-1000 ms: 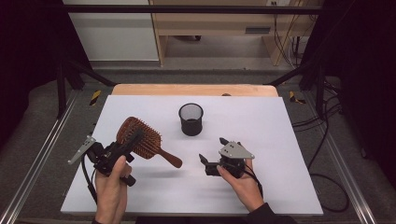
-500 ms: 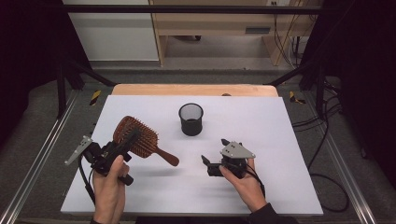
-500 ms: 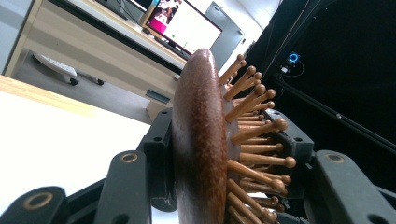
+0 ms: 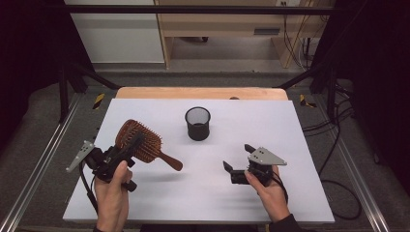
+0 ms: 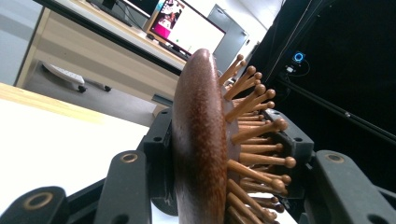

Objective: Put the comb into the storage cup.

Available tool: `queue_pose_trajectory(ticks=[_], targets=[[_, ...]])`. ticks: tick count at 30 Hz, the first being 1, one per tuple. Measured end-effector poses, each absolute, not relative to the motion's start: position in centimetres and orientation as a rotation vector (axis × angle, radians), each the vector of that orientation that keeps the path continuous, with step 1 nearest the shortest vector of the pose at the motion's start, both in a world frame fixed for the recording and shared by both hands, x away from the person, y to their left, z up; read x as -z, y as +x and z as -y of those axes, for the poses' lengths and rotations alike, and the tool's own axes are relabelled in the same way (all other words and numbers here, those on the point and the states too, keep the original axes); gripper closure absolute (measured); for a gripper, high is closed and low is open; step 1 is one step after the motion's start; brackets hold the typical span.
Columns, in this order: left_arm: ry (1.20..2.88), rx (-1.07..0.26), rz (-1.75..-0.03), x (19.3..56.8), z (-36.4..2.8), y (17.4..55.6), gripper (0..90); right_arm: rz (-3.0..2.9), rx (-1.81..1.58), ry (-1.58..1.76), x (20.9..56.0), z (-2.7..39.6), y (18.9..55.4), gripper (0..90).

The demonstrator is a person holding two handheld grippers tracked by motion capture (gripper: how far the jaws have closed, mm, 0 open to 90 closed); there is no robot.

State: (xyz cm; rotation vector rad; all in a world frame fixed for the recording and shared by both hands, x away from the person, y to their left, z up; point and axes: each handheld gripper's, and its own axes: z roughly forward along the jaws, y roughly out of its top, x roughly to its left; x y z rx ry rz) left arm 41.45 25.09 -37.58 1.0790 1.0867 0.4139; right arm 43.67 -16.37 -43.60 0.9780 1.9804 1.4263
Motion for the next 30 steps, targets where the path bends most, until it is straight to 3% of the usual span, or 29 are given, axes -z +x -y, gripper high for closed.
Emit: queue_pose_trajectory(ticks=[18, 30], targets=[[1.105, -0.448, -1.072, 37.4, -24.7, 41.2, 50.2, -1.876, -1.425, 0.978, 44.2, 20.8, 42.3, 6.6], [1.11, -0.442, -1.054, 36.8, -24.4, 41.3, 50.2, -1.888, -1.414, 1.018, 44.8, 20.3, 42.5, 6.3]])
